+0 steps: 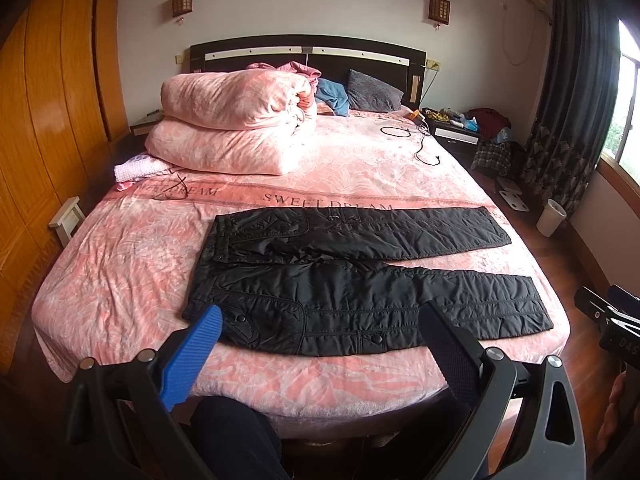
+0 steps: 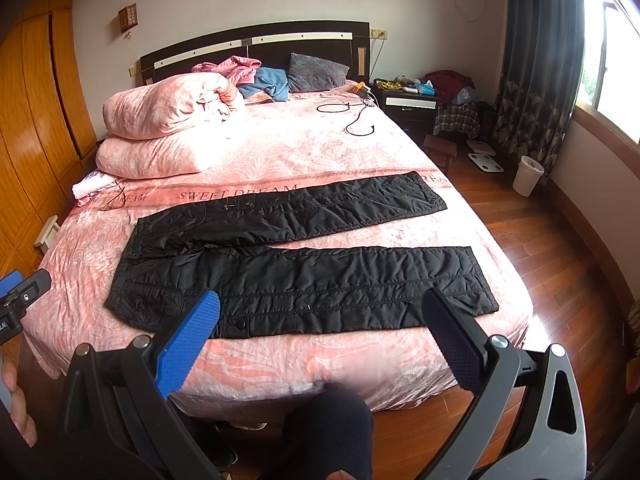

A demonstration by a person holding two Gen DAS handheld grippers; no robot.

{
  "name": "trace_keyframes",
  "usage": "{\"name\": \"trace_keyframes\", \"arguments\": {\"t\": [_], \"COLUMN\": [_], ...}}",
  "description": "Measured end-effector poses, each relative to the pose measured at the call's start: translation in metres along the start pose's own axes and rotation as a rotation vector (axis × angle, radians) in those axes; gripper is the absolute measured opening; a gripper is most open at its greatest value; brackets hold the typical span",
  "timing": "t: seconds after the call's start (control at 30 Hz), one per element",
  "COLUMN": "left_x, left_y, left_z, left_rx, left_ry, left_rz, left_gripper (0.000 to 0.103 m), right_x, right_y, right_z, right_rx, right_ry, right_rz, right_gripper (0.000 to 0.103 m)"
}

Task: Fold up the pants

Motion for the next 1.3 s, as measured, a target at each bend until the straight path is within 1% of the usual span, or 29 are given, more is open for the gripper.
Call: {"name": "trace_keyframes", "arguments": {"t": [1.3], "left_x": [-0.0041], "left_y": [-0.0012], "left_z": [0.0011], "left_rx": [0.000], "left_ry": [-0.001], "left_rz": [0.009], "left_gripper": [0.099], "right_x": [0.0018], "right_y": [-0.0015], "right_z": [-0.0030], "right_rx": [0.001], "right_ry": [0.002], "right_rz": [-0.002], "right_gripper": [0.101]}}
Point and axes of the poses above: each gripper's, at about its wrist camera, not at the fingertips, and x roughly the way its jaws point, y to its left, z to its top, the point moved 9 cm from there along x, roughly the way its jaws point, and after that the axes turned 4 degrees about z, right-handed, at the moved point
